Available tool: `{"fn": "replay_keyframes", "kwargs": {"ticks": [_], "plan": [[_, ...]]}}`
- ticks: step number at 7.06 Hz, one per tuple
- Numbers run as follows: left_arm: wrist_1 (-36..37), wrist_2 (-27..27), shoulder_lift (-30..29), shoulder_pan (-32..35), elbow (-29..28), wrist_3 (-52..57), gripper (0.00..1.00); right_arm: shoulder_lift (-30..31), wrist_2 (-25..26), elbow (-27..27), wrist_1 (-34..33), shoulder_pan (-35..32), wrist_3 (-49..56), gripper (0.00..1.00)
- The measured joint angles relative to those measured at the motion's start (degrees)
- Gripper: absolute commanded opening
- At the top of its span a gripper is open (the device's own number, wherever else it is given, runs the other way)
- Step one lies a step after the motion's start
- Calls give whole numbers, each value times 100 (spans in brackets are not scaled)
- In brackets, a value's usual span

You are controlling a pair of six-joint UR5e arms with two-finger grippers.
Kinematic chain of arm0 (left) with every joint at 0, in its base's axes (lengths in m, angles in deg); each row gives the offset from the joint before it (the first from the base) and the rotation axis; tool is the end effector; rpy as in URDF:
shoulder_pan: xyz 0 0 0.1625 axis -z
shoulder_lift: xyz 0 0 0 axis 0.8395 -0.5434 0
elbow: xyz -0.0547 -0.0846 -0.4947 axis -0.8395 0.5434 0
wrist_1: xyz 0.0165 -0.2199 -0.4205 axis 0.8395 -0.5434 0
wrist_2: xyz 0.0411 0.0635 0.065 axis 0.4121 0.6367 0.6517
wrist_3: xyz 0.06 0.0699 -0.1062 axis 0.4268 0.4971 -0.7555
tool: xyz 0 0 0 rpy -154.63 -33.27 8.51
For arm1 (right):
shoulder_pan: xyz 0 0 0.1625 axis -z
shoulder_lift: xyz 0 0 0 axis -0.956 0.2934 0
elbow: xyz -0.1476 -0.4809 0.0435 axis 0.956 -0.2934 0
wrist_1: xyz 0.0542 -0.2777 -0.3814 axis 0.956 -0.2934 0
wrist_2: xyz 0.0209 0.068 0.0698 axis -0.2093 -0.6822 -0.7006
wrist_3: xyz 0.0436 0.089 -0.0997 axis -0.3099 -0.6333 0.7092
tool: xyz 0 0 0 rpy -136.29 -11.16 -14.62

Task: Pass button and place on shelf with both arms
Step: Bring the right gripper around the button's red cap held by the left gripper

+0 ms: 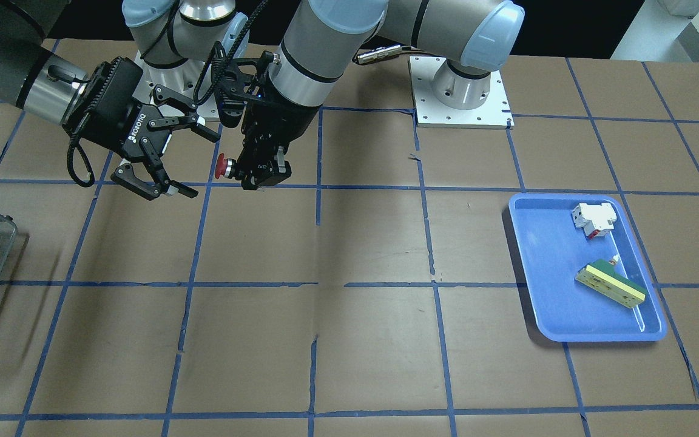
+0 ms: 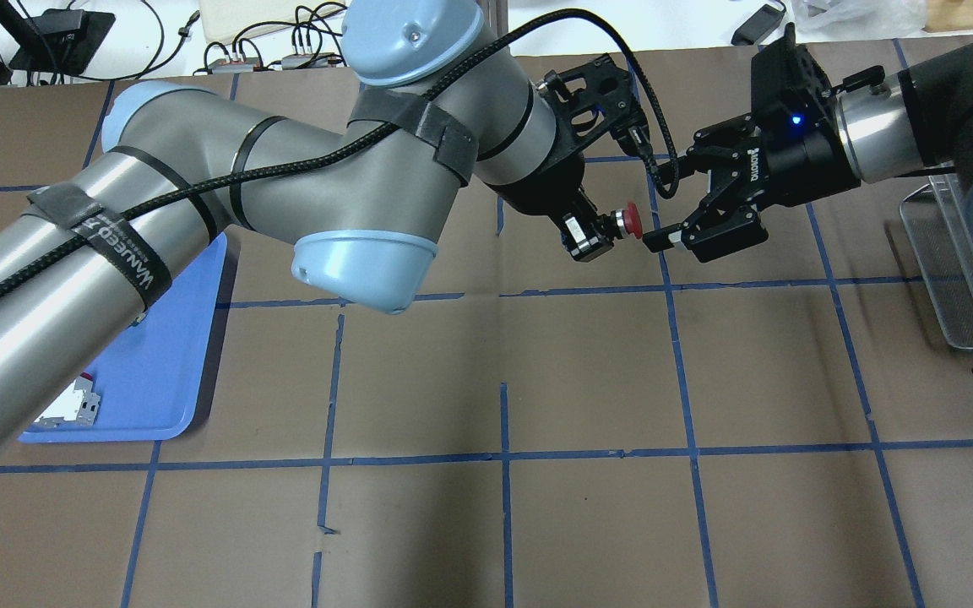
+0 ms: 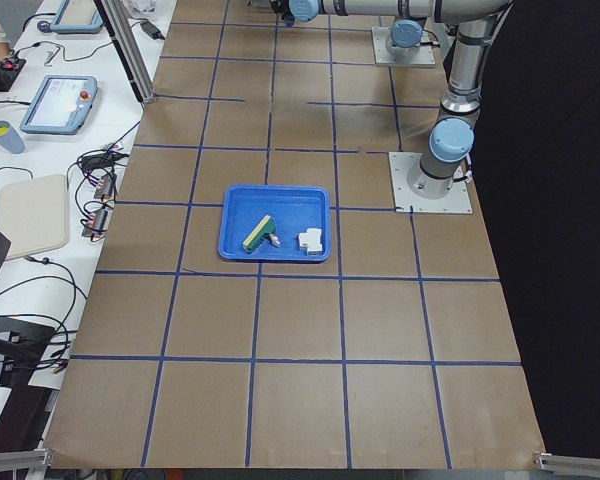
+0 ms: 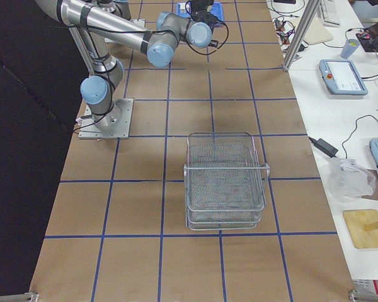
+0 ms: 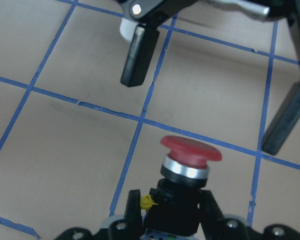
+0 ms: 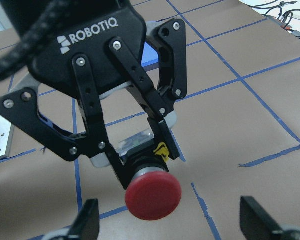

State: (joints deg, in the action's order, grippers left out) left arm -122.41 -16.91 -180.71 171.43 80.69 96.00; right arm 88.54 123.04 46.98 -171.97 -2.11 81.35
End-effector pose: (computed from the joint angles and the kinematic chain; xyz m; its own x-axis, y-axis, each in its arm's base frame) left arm -0.4507 -0.5449 0.4493 -0.2868 0.9568 0.0480 0.8448 0.2762 -0.4583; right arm 0.1073 -0.5358 0.4402 -0.2446 -0.9531 -0.1784 -0.5789 0.2911 -0.7617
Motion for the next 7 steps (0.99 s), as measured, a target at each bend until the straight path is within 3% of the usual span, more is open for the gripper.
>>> {"fn": "replay_keyframes", "kwargs": {"ticks": [7], "plan": [[4,0,12,-15,-11,8,0,-16,16,0,91,-199,261,99]]}}
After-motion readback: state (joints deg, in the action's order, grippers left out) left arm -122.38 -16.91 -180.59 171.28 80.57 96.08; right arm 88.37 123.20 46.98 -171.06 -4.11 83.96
